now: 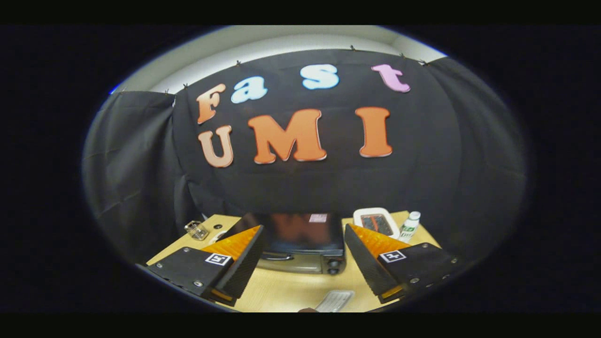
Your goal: Open the toaster oven, put the food inside, and close the toaster oven door.
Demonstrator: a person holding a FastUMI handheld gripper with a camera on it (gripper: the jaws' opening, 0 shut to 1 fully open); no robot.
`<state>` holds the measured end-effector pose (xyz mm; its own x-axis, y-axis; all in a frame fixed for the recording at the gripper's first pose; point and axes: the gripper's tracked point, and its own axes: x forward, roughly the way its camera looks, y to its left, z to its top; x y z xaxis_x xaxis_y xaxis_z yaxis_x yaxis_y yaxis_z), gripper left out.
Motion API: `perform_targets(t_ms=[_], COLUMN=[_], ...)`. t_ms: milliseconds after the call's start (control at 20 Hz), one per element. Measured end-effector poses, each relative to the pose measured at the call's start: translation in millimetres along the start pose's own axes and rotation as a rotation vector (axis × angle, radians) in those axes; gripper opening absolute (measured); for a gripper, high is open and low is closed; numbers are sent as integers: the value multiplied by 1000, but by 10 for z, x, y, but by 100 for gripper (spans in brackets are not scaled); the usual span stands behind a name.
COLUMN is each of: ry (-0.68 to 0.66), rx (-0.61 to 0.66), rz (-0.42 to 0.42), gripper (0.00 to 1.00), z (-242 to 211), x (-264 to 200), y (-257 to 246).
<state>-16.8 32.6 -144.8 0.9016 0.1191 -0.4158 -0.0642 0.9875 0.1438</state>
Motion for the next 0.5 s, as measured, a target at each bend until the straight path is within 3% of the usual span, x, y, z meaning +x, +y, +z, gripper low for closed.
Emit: perform_targets(t_ms=[200, 500], ry=[-140, -258], rx=[-75, -175], rz=[-73, -140], gripper=[99, 99], z=[648, 1232], x=[-355, -884], y=[-389, -760])
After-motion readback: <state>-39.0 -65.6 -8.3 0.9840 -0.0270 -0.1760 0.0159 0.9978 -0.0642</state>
